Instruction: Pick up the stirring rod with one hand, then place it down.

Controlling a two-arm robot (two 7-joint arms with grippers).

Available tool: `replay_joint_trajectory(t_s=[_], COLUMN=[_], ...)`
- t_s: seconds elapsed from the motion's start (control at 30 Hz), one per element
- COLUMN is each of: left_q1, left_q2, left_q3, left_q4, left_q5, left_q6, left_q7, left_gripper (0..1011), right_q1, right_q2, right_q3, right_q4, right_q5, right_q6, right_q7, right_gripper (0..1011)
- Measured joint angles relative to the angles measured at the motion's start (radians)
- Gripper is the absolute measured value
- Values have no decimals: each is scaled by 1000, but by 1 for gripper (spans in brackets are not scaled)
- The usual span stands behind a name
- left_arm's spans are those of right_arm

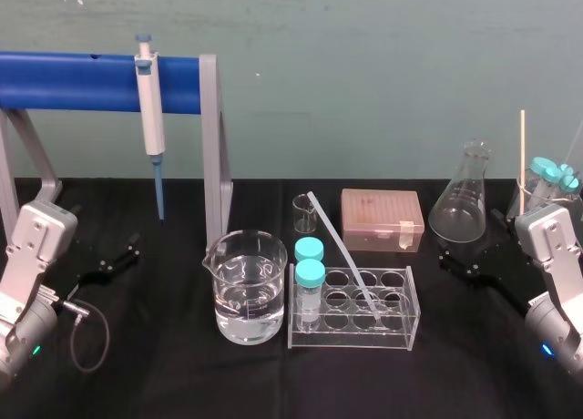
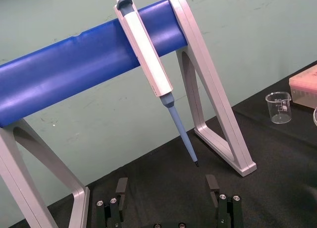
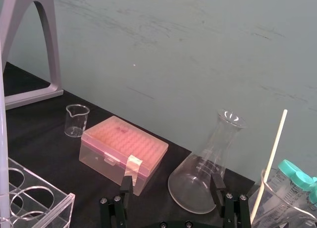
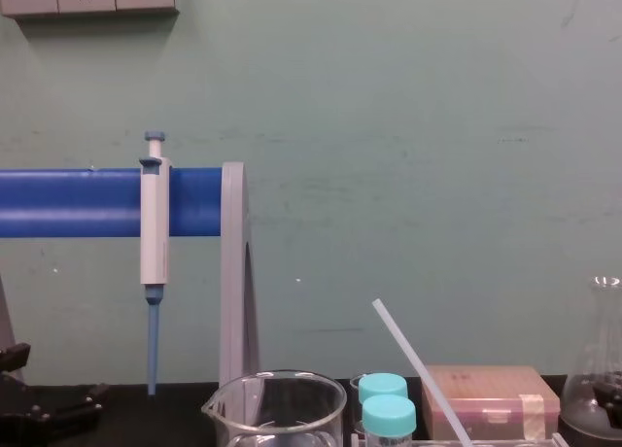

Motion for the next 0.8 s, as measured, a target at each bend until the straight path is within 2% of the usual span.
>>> replay_joint_trajectory(t_s=[0.8], left_q1=[0], left_q2=[0], left_q3=[0], left_q4=[0], left_q5=[0], left_q6=[0], left_q7=[0], left_gripper=[1000], right_q1=[0], right_q2=[0], right_q3=[0], right_q4=[0], right_q5=[0], right_q6=[0], right_q7=[0], right_gripper=[1000])
